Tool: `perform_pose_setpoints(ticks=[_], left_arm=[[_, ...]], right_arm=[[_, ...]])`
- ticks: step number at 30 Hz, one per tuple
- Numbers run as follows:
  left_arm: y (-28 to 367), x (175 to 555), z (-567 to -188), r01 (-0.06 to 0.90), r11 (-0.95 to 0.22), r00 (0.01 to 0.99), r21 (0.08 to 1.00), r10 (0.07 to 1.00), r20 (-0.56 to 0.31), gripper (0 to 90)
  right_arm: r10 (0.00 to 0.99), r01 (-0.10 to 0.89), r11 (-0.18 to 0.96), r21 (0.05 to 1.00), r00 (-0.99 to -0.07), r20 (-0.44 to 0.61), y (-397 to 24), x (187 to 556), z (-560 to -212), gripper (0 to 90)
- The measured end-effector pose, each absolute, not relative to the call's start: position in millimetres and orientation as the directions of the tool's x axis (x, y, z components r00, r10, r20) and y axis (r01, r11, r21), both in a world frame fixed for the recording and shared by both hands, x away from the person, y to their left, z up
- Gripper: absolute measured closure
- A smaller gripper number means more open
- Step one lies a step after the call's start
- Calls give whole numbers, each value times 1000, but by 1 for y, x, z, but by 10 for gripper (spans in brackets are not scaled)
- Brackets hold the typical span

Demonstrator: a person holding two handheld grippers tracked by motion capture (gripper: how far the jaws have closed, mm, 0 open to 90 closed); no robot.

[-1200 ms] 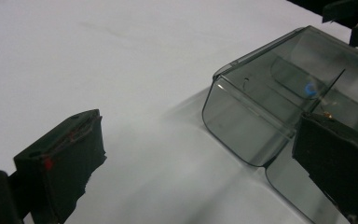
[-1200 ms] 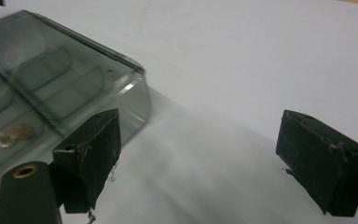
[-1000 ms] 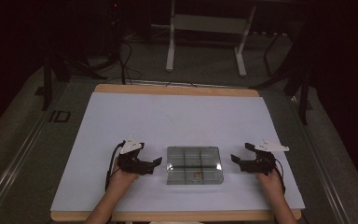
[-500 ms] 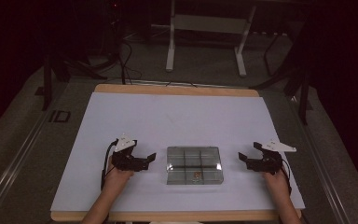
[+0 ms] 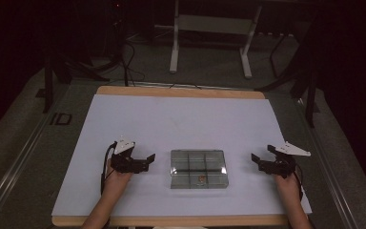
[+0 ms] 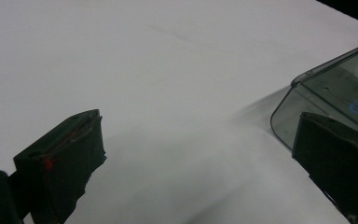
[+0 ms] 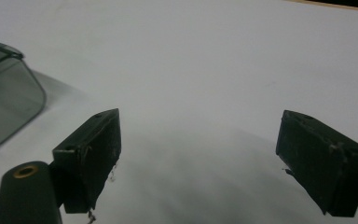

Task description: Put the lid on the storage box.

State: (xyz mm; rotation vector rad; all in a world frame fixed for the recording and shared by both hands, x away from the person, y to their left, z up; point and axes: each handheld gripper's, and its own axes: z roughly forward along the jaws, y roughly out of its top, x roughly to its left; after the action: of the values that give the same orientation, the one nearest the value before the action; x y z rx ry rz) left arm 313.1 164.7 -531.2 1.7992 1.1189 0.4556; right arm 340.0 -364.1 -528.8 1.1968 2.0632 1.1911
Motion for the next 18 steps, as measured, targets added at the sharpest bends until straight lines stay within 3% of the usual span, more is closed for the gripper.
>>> perform_pose_setpoints(ticks=[18], left_arm=[[164, 314, -538, 508, -155, 507, 847, 849, -149, 29]], right_arm=[[882, 450, 240, 860, -471, 1, -368, 341, -532, 143]])
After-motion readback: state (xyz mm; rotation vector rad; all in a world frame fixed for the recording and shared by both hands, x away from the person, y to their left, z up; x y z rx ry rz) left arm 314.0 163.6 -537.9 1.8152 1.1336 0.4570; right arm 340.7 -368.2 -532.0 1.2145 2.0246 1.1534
